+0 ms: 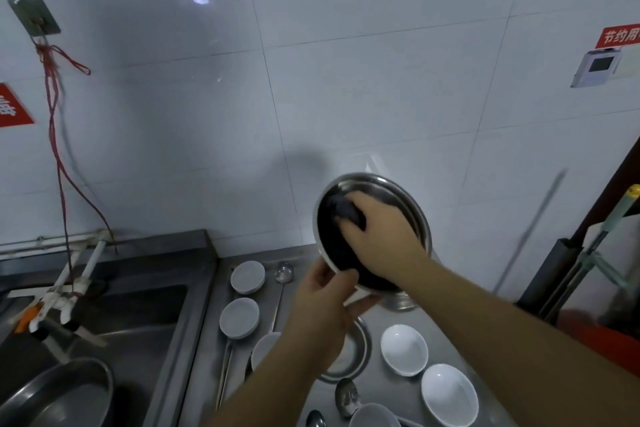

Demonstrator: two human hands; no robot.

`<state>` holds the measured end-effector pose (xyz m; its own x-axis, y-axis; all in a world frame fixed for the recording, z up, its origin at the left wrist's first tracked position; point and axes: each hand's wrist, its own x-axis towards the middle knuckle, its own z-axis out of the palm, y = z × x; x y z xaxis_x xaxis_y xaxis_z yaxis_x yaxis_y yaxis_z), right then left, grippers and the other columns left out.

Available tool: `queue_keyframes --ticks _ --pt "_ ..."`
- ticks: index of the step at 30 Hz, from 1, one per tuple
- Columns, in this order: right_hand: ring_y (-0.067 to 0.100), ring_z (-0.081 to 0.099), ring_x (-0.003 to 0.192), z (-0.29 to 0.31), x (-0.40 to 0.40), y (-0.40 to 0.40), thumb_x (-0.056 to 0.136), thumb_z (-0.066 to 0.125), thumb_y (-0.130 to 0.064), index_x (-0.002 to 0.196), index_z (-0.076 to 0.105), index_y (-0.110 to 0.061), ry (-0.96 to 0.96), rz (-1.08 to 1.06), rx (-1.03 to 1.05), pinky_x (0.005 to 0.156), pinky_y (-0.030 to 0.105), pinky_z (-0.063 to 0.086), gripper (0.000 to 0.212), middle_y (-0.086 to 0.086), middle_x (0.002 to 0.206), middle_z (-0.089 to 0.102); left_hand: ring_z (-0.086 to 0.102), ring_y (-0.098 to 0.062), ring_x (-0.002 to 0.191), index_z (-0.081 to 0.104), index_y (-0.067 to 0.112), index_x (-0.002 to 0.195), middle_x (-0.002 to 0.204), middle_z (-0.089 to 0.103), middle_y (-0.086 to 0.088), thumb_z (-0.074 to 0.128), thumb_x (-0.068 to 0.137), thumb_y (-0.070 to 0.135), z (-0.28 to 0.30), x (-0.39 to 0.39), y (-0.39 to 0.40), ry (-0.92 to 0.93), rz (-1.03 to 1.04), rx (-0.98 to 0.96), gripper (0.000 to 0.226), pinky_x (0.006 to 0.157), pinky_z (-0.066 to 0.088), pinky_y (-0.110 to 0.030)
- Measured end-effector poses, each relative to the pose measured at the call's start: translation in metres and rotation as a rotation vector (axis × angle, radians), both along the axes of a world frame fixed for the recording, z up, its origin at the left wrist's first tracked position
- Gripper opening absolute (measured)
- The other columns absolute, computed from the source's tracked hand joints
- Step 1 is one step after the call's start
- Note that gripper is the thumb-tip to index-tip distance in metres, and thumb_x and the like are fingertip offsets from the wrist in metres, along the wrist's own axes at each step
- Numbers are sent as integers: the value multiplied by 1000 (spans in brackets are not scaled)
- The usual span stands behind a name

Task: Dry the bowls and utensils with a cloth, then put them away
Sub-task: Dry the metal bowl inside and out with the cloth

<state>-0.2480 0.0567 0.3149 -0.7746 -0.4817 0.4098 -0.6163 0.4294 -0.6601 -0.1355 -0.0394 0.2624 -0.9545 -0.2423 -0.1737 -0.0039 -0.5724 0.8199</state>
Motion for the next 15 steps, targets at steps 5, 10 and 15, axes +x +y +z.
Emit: queue_keyframes --ticks 5,10,15 --pt "37 65 105 24 -34 -1 100 52 -27 131 59 -23 159 -153 306 78 38 45 32 8 124 68 72 -38 118 71 9 128 128 72 -21 63 89 -1 24 -12 -6 89 64 -87 41 92 63 -50" --pt "28 56 77 31 -40 3 96 53 -27 95 56 -20 -17 -247 466 58 31 36 7 8 91 63 72 -37 117 66 8 133 132 68 -22 63 83 -1 43 -15 -7 129 101 -185 50 91 63 -49" --pt "24 71 71 27 -25 25 81 70 -30 75 72 -14 -410 15 298 59 34 55 18 6 70 71 72 -32 117 63 13 140 138 67 -17 66 81 -2 41 -10 -13 136 46 -176 61 91 63 -46"
